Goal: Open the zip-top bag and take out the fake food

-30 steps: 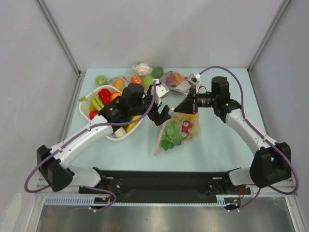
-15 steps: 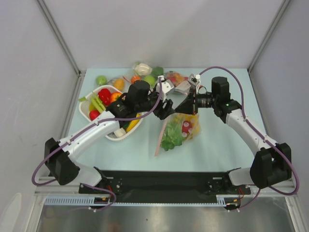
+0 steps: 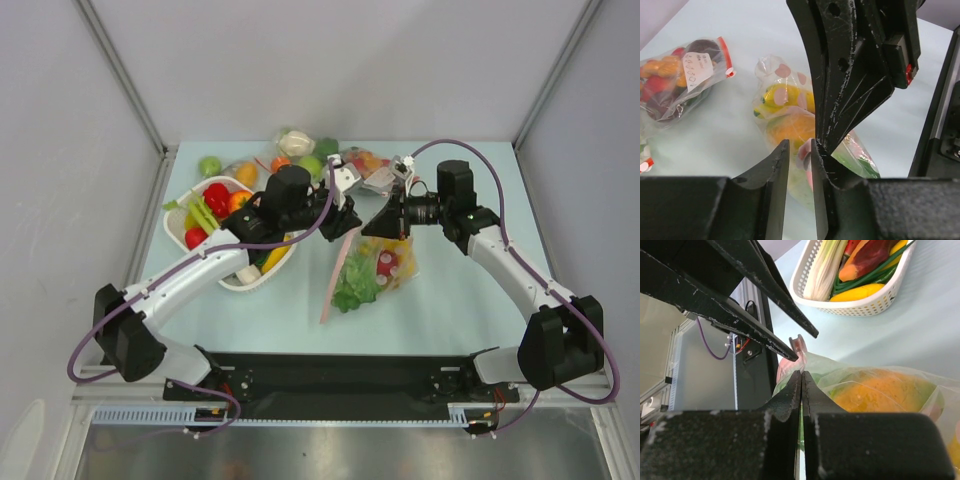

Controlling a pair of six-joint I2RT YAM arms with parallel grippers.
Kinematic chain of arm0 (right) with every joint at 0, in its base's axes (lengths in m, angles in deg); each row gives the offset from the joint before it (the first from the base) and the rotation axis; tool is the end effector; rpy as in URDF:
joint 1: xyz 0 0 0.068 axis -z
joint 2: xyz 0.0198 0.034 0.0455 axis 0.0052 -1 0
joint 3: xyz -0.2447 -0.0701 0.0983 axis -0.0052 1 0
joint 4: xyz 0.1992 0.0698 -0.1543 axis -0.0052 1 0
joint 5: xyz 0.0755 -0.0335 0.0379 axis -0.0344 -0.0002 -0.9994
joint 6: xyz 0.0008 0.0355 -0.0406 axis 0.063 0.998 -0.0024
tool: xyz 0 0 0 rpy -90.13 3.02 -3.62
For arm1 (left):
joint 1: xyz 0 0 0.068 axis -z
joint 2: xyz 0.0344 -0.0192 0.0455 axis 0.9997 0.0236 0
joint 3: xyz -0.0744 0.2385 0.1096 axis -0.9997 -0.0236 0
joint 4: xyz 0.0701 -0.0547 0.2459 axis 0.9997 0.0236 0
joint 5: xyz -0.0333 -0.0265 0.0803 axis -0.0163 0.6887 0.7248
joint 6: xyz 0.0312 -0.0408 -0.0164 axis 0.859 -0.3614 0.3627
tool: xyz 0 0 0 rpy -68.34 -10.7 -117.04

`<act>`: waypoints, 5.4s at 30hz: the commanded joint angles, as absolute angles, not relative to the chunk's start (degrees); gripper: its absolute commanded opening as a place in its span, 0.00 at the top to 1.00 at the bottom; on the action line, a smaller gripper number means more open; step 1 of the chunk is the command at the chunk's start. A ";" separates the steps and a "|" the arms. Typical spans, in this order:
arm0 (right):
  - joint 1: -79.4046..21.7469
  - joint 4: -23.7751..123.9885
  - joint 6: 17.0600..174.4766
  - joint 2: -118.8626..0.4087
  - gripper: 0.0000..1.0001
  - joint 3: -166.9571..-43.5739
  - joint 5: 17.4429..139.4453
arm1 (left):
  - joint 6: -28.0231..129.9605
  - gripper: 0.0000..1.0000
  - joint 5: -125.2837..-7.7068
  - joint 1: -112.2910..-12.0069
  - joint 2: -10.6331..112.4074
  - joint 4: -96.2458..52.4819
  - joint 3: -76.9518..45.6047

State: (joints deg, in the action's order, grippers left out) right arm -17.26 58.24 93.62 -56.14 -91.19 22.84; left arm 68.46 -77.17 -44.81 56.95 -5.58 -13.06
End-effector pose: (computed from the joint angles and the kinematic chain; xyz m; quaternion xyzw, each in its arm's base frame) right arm 0.2750 0.1203 0.3217 -0.3600 0.6828 0.5223 0.3626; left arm 0.2313 -0.2381 0.3674 0.4263 0.6978 -0.3099 0.4851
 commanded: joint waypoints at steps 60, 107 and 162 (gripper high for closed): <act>-17.02 50.13 98.18 -50.57 1.00 -91.16 29.57 | 63.07 1.00 -87.42 -46.99 56.52 -12.13 -19.38; -7.79 40.02 107.41 -48.02 1.00 -90.36 41.87 | 58.07 1.00 -88.82 -45.06 51.95 -15.38 -32.91; -33.01 91.78 106.01 -54.17 0.36 -114.53 91.70 | 55.69 1.00 -77.22 -38.90 52.12 -16.44 -23.51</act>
